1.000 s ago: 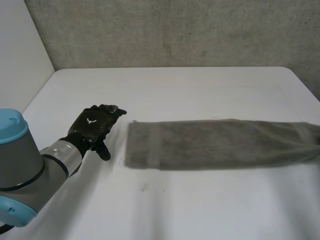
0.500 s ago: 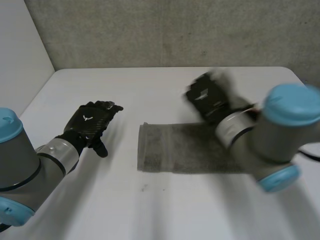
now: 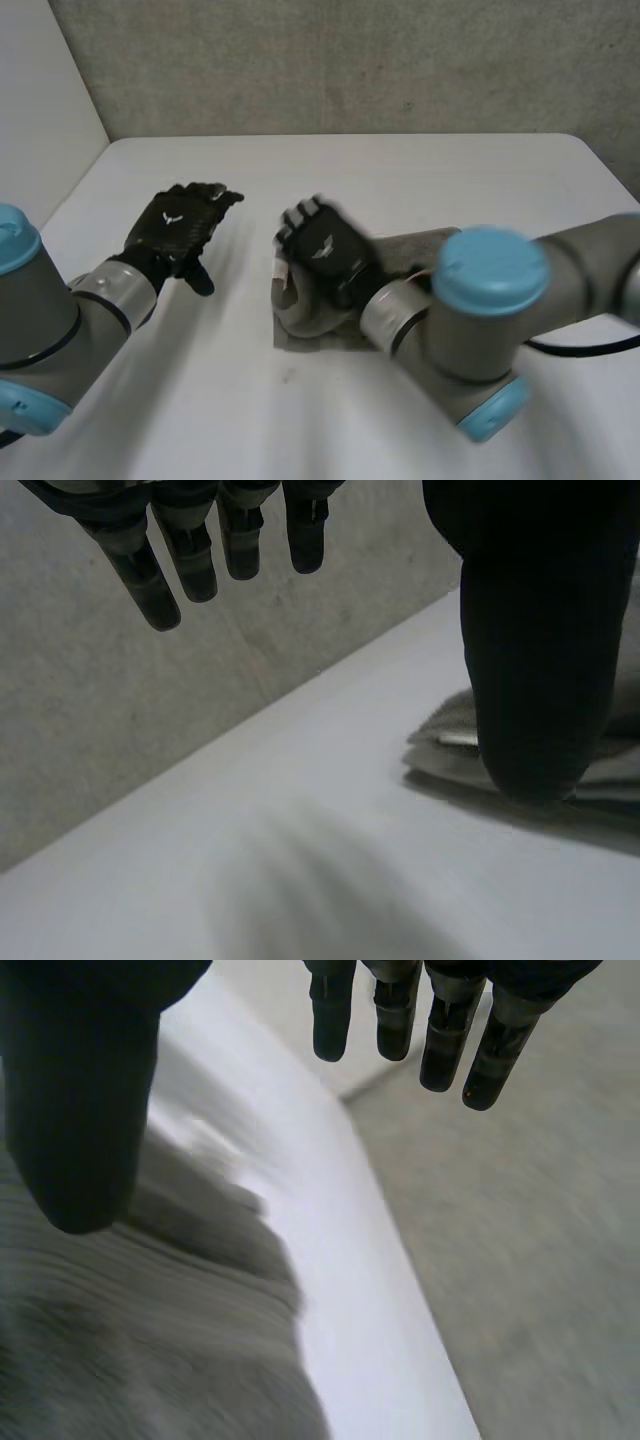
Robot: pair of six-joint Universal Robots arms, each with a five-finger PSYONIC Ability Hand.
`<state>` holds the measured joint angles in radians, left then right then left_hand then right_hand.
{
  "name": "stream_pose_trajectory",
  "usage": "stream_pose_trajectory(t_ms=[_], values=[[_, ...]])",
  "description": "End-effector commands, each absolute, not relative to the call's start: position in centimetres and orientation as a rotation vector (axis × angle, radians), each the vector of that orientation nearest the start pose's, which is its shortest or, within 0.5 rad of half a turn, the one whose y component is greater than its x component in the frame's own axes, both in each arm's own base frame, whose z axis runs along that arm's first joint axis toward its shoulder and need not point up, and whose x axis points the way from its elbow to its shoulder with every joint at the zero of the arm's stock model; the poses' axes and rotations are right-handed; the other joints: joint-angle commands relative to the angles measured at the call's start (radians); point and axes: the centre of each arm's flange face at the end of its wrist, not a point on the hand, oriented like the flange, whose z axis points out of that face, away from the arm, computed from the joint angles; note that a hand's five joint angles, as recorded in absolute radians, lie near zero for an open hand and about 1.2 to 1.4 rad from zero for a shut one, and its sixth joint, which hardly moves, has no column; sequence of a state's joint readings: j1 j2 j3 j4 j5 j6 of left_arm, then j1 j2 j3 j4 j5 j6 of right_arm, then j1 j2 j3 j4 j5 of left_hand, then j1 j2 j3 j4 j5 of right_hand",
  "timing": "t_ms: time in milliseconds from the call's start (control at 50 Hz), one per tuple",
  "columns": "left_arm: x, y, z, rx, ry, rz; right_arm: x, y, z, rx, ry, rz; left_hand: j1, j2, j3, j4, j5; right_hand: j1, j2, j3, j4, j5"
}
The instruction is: Fold the towel.
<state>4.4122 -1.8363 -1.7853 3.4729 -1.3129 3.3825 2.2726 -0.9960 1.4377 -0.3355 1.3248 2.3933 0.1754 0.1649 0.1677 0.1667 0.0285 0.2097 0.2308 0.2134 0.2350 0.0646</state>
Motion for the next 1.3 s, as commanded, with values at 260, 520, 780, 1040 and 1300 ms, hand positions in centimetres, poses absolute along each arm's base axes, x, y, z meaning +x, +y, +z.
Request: stream_pose_trajectory(t_ms=[260, 520, 780, 1040, 1300], values=[[-34.0, -26.2, 18.7, 1.156, 2.447, -2.331, 22.7, -26.6, 16.6, -0.828, 2.283, -1.592, 0.041, 0.052, 0.049, 0.05, 0.013, -0.035, -0.056, -0.039, -0.06, -0.065], [-35.7, -27.2, 12.2, 1.034, 2.582, -1.976, 20.1, -26.7, 12.4, -0.946, 2.34, -1.637, 0.044, 0.054, 0.052, 0.053, 0.016, 0.569, 0.548, 0.566, 0.544, 0.54], [-35.1, -24.4, 12.6, 1.067, 2.603, -1.919, 21.5, -28.8, 15.2, -1.208, 2.192, -1.964, 0.032, 0.043, 0.04, 0.041, 0.005, 1.187, 1.165, 1.183, 1.161, 1.157], [-30.2, -25.6, 18.5, 0.805, 2.495, -2.031, 34.6, -21.7, 18.5, -1.611, 1.598, -2.064, 0.021, 0.031, 0.028, 0.029, -0.007, 1.187, 1.165, 1.183, 1.161, 1.157], [-24.9, -27.4, 20.6, 0.604, 2.451, -2.046, 39.9, -14.5, 11.2, -1.861, 1.316, -1.739, 0.018, 0.028, 0.025, 0.026, -0.01, 1.187, 1.165, 1.183, 1.161, 1.157]])
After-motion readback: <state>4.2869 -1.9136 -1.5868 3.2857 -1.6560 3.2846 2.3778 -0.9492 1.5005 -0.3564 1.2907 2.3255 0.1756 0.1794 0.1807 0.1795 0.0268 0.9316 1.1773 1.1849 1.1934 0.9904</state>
